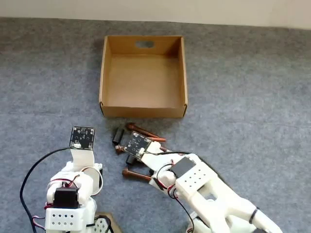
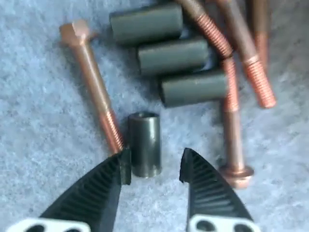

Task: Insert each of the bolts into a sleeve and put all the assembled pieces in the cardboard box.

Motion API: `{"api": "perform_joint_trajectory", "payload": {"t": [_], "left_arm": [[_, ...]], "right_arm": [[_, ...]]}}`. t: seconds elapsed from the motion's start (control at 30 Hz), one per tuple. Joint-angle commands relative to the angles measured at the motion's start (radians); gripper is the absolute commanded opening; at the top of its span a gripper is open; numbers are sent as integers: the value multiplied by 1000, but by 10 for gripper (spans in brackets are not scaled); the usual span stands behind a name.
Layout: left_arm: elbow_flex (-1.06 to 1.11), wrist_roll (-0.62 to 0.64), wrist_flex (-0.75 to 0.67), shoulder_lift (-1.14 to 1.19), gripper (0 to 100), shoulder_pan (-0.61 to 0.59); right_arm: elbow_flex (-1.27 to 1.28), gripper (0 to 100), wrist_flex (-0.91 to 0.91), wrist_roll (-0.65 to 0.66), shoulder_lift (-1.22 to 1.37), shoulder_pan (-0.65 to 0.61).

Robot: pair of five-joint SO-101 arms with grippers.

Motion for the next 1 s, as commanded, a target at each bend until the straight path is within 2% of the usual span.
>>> {"api": "perform_joint_trajectory", "payload": {"t": [0.0, 0.2, 0.37, 0.5, 0.63, 0.77, 0.9, 0.97], "left_arm": [[18, -6, 5, -7, 8, -8], [18, -6, 5, -7, 8, -8], [18, -6, 5, -7, 8, -8], [18, -6, 5, -7, 8, -8], [18, -6, 5, -7, 8, -8], [18, -6, 5, -7, 8, -8], [18, -6, 5, -7, 8, -8], [18, -6, 5, -7, 8, -8]], "right_arm": [[-15, 170, -48, -14, 90, -1], [-18, 170, -150, -14, 203, -2], [-18, 157, -160, -12, 177, 2], [-18, 0, -114, -12, 91, 4], [-16, 5, -1, -14, -76, 44], [-8, 5, 116, -14, -305, 193], [-4, 5, 222, -18, -475, 446], [15, 5, 237, -66, -496, 564]]}}
